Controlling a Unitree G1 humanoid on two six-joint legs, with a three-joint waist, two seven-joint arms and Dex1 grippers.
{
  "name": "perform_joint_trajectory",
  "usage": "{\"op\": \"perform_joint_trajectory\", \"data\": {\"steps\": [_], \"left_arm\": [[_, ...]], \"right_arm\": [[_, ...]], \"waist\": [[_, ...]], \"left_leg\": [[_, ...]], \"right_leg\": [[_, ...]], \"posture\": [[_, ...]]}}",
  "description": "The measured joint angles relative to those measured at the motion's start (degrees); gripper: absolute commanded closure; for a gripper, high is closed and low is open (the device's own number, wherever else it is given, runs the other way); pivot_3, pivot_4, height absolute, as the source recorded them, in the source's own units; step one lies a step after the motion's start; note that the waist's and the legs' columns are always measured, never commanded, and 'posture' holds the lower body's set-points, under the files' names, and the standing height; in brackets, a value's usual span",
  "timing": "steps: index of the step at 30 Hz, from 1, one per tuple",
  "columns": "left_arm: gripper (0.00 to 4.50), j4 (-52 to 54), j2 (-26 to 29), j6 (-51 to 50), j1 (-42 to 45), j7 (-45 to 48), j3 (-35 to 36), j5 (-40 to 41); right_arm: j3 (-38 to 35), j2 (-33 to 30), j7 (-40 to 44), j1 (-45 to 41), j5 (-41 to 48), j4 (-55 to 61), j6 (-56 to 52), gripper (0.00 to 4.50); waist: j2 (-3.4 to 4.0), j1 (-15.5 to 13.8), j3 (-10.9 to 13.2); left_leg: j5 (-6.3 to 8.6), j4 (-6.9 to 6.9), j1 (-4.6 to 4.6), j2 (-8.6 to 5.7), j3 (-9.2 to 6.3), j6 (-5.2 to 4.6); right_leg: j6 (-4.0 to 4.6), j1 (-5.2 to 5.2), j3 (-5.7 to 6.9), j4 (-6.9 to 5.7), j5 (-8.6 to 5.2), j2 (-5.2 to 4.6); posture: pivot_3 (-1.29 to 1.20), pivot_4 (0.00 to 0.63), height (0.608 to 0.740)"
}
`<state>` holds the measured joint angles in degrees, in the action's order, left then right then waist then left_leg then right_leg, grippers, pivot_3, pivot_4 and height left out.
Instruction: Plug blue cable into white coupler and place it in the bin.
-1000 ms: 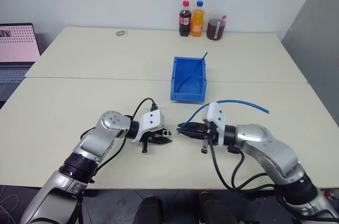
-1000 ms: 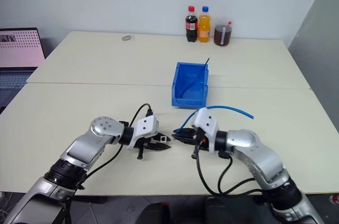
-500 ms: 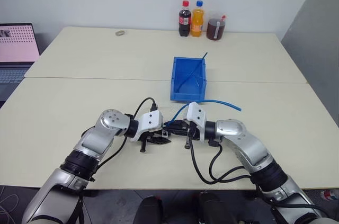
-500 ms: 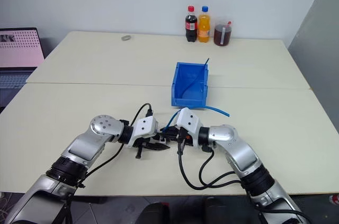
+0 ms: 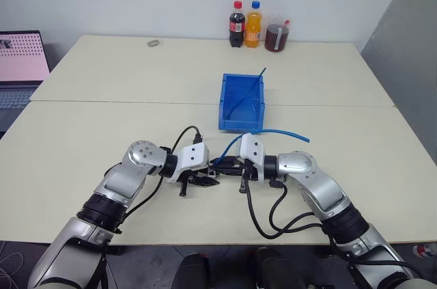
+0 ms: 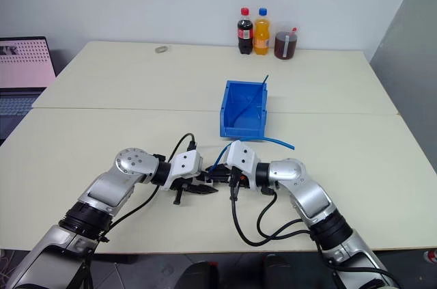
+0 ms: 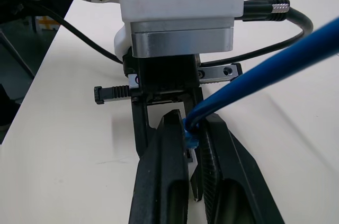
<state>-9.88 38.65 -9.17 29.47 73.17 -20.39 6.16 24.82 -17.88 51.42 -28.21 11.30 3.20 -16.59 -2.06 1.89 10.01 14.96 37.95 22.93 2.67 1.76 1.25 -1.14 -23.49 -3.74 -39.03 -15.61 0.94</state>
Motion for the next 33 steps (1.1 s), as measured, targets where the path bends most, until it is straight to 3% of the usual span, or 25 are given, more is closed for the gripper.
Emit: {"op": "perform_joint_trajectory", "data": {"steps": [33], "left_arm": [[3.69,0.62,0.43,0.37,-0.06,0.12,-0.07,-0.71]], "right_arm": [[0.34,-1.32,4.87,-3.07,-1.71,0.05,-1.79,4.48]], "waist": [[0.01,0.09,-0.02]], "left_leg": [[0.00,0.01,-0.02,0.00,0.00,0.00]], "right_leg": [[0.11,0.00,0.01,-0.03,0.05,0.04]], "posture": [[0.00,0.150,0.740]]}}
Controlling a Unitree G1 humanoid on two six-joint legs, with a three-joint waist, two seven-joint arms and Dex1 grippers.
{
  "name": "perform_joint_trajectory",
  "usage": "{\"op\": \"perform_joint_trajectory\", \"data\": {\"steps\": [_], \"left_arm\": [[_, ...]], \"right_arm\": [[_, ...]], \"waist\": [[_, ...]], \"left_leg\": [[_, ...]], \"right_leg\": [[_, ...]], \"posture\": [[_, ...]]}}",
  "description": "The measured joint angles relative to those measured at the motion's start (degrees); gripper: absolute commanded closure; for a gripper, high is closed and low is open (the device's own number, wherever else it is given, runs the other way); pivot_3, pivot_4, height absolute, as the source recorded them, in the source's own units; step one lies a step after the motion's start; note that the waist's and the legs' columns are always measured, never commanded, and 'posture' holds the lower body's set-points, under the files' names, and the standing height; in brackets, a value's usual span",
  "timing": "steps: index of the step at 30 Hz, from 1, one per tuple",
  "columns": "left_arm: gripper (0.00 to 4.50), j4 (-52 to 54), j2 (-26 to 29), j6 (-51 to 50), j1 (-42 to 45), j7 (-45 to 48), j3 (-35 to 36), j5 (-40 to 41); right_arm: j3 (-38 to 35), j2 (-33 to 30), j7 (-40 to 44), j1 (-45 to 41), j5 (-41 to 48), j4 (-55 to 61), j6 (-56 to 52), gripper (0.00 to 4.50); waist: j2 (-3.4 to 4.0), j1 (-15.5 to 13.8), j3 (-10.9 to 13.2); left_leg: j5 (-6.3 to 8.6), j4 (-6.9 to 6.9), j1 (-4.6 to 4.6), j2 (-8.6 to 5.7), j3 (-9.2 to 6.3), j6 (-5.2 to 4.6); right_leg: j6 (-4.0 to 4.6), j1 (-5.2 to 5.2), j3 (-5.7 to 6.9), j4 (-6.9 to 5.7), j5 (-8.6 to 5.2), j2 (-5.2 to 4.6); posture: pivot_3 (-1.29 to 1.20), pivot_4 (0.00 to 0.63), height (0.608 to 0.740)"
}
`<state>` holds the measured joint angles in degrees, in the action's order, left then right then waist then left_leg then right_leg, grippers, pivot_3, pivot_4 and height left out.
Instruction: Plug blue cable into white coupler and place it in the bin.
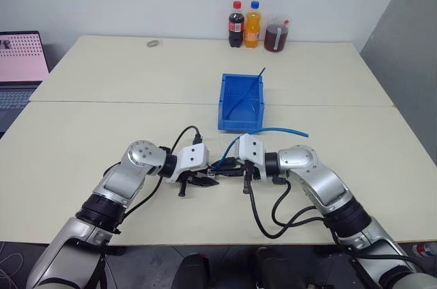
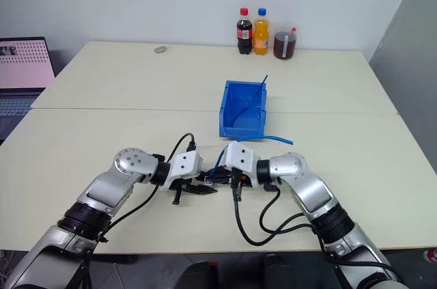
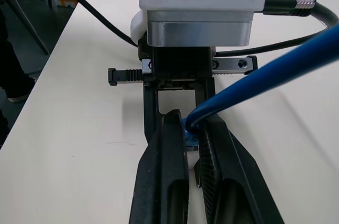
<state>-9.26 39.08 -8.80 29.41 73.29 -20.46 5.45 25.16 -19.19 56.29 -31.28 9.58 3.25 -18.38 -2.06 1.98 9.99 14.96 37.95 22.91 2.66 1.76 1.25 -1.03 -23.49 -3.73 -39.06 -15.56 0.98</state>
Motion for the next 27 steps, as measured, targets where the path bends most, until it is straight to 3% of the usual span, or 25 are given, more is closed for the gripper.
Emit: {"op": "perform_joint_trajectory", "data": {"steps": [27], "left_arm": [[3.69,0.64,-0.01,-0.82,0.02,-0.05,-0.03,-0.44]], "right_arm": [[3.14,-0.35,2.25,-4.41,-3.89,1.03,-3.61,4.48]], "waist": [[0.00,-0.01,-0.01]], "left_leg": [[0.00,0.01,0.00,0.00,0.00,0.00]], "right_leg": [[0.01,0.00,0.01,-0.01,0.00,0.00]], "posture": [[0.00,0.150,0.740]]}}
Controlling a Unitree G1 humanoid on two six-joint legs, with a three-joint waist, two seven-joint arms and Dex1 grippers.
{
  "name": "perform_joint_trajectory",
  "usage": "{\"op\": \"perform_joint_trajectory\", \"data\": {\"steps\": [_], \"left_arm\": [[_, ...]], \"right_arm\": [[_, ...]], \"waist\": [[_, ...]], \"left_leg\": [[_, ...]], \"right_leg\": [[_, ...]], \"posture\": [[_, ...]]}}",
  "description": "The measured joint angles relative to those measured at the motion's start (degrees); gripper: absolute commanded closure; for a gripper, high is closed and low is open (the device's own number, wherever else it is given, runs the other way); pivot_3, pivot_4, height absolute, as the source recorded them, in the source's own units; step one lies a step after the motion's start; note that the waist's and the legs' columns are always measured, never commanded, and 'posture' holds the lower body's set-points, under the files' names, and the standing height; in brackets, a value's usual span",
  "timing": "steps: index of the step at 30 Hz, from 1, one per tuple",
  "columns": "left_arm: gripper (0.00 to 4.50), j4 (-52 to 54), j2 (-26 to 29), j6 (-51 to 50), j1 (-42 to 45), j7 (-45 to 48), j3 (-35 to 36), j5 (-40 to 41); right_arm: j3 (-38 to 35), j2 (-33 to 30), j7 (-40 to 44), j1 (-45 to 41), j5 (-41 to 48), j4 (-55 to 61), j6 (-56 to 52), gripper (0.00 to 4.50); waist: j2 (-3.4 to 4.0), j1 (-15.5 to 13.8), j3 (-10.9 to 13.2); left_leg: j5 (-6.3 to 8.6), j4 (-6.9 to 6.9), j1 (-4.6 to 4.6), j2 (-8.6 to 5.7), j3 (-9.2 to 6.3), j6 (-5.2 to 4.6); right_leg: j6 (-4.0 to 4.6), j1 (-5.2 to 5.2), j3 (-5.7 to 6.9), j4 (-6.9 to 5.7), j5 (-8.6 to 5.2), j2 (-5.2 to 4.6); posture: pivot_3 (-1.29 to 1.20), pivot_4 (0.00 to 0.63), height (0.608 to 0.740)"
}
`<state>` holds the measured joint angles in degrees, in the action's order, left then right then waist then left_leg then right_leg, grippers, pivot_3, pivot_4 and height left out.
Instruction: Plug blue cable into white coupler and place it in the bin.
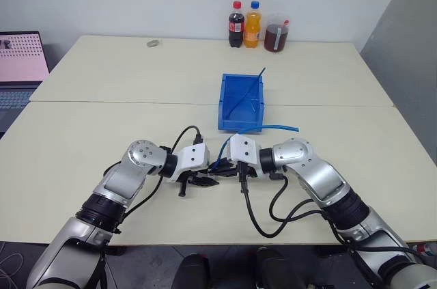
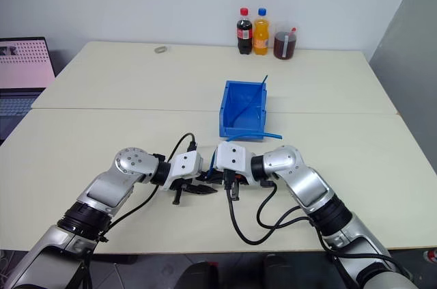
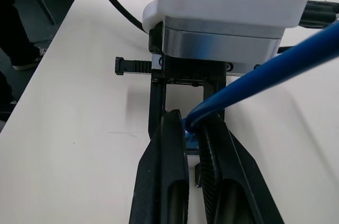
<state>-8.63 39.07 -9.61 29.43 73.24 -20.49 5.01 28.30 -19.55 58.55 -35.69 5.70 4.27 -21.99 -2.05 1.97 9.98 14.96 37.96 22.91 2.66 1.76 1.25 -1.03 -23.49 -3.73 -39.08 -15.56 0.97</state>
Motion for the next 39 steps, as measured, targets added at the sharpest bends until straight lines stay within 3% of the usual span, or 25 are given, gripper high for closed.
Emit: {"op": "perform_joint_trajectory", "data": {"steps": [39], "left_arm": [[3.69,-2.29,-0.05,0.04,-1.75,-0.24,1.21,-1.20]], "right_arm": [[0.24,7.94,-3.84,0.79,-2.29,-5.50,-5.82,4.48]], "waist": [[0.37,1.37,-1.78]], "left_leg": [[0.00,-0.10,-0.80,0.04,0.08,-0.01]], "right_leg": [[0.01,0.45,-0.16,-0.20,-0.23,0.38]], "posture": [[0.00,0.150,0.740]]}}
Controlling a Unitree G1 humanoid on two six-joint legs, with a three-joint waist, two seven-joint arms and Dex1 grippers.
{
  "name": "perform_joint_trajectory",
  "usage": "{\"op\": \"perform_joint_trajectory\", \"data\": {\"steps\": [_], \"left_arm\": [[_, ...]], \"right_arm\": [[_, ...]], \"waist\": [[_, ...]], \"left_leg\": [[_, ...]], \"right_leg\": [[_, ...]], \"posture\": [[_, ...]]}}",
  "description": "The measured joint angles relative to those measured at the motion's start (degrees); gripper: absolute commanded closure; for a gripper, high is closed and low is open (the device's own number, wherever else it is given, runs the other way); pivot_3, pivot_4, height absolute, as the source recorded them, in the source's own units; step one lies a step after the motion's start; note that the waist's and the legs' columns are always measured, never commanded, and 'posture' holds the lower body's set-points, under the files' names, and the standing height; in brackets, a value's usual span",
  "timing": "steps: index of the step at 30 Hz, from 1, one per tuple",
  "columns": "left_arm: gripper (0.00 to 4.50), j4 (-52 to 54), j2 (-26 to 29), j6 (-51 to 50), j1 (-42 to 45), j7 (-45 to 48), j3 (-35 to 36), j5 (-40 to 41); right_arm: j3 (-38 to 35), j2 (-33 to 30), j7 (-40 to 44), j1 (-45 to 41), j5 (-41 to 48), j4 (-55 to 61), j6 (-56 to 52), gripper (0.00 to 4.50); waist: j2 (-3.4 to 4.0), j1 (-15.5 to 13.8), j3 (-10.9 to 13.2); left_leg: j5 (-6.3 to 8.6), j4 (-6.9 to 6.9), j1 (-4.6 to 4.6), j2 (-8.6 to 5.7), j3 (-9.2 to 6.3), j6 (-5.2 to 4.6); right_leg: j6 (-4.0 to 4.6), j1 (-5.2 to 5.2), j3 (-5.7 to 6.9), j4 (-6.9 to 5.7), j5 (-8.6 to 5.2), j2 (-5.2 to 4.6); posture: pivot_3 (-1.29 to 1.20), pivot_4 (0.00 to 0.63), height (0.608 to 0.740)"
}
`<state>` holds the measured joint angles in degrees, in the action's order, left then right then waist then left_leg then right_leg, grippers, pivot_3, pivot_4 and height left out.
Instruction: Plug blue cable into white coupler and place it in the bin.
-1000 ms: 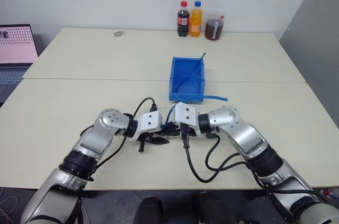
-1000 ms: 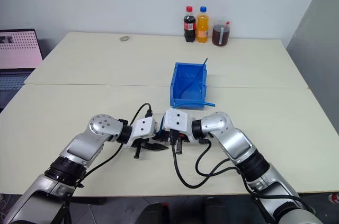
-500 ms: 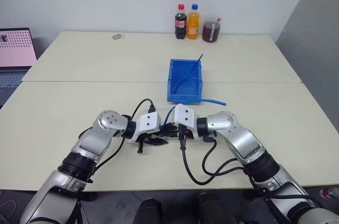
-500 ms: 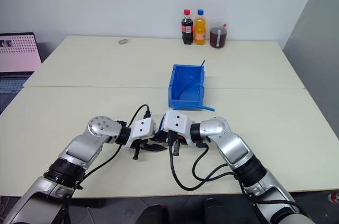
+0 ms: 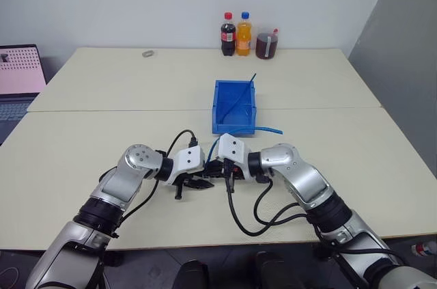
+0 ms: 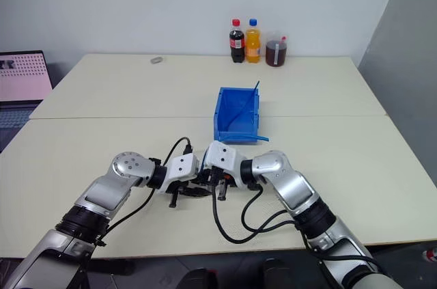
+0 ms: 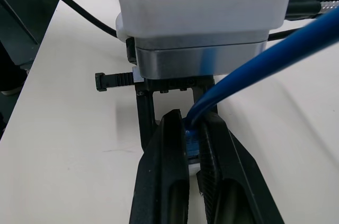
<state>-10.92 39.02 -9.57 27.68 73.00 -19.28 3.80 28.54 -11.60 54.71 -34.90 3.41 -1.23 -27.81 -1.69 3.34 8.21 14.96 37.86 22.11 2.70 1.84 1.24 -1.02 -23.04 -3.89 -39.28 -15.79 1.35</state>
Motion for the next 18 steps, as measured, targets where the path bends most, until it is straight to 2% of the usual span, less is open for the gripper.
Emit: {"op": "perform_joint_trajectory", "data": {"steps": [11,14,16,18], "left_arm": [[3.69,-0.05,-0.10,-0.09,-0.49,-0.40,0.09,-0.20],[3.69,-0.04,-0.10,-0.19,-0.75,-0.44,0.19,-0.39],[3.69,-0.04,-0.06,-0.35,-1.17,-0.43,0.44,-0.62],[3.69,-0.04,-0.01,-0.41,-1.23,-0.38,0.64,-0.71]], "right_arm": [[0.43,0.30,0.01,0.63,-0.70,-0.23,-0.13,4.48],[0.53,0.98,-0.18,0.76,-1.10,-0.55,-0.13,4.48],[0.53,2.32,-0.54,0.69,-1.23,-1.71,-0.18,4.48],[0.54,2.92,-0.57,0.51,-1.30,-2.27,-0.22,4.48]], "waist": [[0.07,0.02,-0.09],[0.07,0.11,-0.12],[-0.04,0.17,-0.20],[-0.03,0.18,-0.22]], "left_leg": [[0.01,-0.10,-0.47,0.03,-0.14,0.00],[0.02,-0.25,-0.78,0.04,-0.12,0.00],[0.01,-0.85,-1.30,0.02,0.00,0.00],[0.01,-0.89,-1.32,0.02,-0.04,0.00]], "right_leg": [[0.30,0.45,-0.07,-0.07,-0.20,0.00],[0.47,0.73,-0.09,0.00,-0.31,-0.01],[0.61,0.97,-0.22,0.22,-0.39,-0.14],[0.61,0.96,-0.19,0.22,-0.38,-0.13]], "posture": [[0.00,0.150,0.740],[0.00,0.150,0.740],[0.00,0.150,0.740],[0.00,0.150,0.740]]}}
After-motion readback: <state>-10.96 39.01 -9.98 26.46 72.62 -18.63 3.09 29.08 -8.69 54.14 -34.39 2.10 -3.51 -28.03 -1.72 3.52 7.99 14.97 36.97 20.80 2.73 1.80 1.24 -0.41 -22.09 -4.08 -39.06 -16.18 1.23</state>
